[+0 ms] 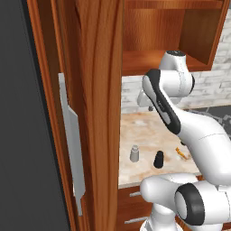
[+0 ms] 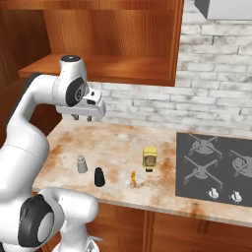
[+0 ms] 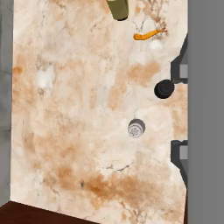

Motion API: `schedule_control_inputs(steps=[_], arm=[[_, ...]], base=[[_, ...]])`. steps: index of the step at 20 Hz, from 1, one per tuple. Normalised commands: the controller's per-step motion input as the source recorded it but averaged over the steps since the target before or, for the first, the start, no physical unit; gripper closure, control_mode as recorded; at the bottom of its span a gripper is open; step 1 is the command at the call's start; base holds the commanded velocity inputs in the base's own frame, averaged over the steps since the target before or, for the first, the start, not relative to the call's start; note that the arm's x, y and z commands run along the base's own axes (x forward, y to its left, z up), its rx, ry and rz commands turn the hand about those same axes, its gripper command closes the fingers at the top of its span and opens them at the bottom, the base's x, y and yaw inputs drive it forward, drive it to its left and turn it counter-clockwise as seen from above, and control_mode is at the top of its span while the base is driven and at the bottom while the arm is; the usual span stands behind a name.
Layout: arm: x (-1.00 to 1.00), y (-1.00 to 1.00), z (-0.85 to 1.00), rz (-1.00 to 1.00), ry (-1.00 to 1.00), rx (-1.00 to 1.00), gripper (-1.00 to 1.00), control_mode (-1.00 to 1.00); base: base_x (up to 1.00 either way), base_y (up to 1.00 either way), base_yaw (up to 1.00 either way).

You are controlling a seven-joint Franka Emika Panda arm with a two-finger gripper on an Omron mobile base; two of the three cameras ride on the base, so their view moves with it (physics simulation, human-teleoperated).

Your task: There are various items on the counter. Only move the condiments/shakers into the cabinet.

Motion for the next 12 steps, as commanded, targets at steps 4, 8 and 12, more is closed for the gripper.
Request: schedule_control_inputs(steps=[4, 8, 12], arm=[[-0.09, -0.03, -0.11, 0.00, 0.03, 0.00, -1.00, -1.00], [-0.49, -0.60, -0.62, -0.03, 0.03, 0.00, -1.00, -1.00], [-0.39, -0.63, -0.79, -0.11, -0.01, 0.00, -1.00, -1.00]], base=[[0.00, 0.00, 0.00], [0.00, 0.00, 0.00], [0.00, 0.00, 0.00]])
